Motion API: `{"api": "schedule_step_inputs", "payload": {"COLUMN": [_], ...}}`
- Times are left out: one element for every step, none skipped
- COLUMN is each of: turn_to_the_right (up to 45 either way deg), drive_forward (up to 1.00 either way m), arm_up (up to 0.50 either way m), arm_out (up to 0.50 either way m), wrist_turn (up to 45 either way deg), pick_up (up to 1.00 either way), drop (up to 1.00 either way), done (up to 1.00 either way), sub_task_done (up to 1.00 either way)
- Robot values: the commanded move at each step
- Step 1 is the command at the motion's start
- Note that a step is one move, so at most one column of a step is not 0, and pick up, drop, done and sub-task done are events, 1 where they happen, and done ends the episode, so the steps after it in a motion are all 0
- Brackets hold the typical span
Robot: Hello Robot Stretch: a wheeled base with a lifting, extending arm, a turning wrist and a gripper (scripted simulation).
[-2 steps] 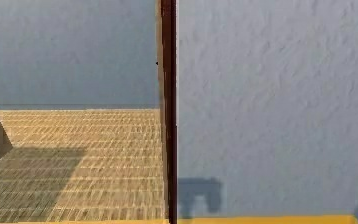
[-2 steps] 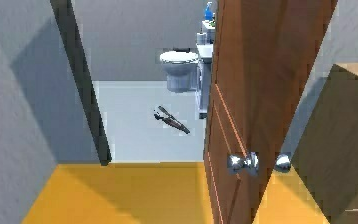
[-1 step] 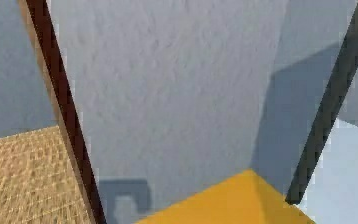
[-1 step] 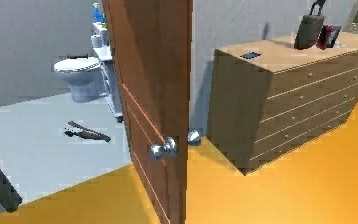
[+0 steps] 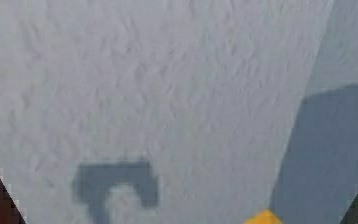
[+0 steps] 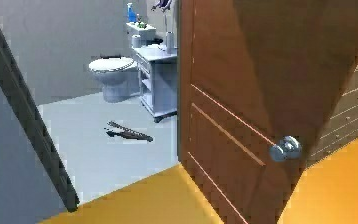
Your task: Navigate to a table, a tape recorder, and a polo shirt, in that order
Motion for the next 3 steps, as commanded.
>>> {"api": "schedule_step_inputs", "payload": {"turn_to_the_right": [45.0,21.0,0.0], "drive_forward": [0.0,0.0,0.95], "arm_up": [0.0,0.0,0.0], "arm_out": [0.0,0.0,0.0], "wrist_turn": [0.0,0.0,0.0], "pick_up": [0.0,0.0,0.0], "drop": [0.0,0.0,0.0], "done": [0.0,0.0,0.0], "sub_task_done": [0.0,0.0,0.0]}}
